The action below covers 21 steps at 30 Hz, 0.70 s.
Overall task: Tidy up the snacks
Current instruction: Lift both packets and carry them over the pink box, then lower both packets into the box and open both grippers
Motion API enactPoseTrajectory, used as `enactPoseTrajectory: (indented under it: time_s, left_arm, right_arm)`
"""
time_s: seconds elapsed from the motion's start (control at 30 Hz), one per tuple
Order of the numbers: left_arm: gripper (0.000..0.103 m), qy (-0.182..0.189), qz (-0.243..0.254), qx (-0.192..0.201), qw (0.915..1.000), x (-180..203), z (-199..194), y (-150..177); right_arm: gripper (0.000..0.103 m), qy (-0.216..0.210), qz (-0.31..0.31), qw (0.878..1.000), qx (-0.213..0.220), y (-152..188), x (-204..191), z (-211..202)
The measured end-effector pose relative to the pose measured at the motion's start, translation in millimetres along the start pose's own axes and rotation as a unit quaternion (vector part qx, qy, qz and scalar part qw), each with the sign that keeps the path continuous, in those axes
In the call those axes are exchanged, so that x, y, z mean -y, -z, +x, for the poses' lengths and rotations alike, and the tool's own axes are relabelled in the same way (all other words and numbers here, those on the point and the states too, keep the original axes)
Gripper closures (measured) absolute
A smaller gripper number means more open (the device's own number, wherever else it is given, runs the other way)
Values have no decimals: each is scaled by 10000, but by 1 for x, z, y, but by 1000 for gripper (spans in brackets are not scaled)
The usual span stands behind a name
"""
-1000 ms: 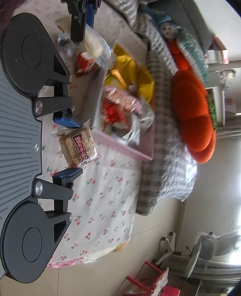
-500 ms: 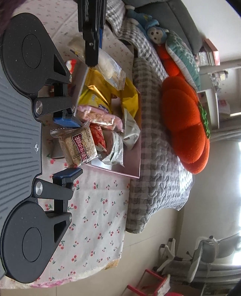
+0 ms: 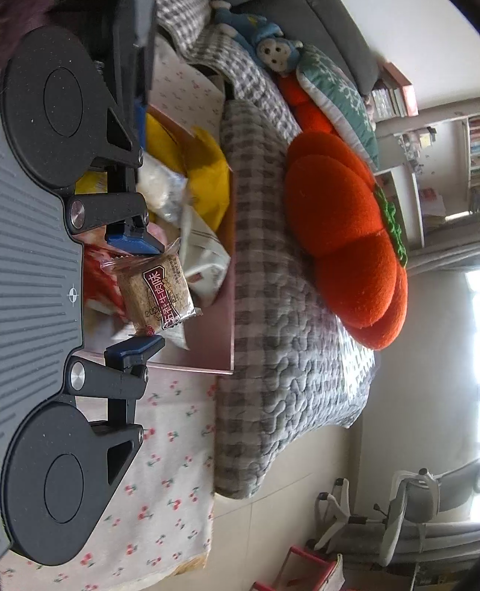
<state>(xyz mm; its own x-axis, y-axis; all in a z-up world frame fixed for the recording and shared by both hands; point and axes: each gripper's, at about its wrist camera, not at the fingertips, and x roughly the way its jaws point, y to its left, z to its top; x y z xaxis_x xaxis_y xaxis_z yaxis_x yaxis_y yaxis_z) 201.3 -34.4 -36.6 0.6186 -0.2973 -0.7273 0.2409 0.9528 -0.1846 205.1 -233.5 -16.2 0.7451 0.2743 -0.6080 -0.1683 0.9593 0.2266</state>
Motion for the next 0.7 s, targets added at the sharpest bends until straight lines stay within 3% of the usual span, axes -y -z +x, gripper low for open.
enactPoseTrajectory:
  time_s: [0.27,0.6,0.7]
  left_arm:
    - [76,95,91,86,9999,-5,6,-6]
    - [75,279,107,141,9995,-12,7,-3]
    - [71,366,122,157,9991,-13,6,-3]
  right_arm:
    - [57,286,191,9994,-57,-10,11,36]
    - [55,369,335,9988,13,-14,11,51]
    - [45,324,359,9988,46,-14,11,50]
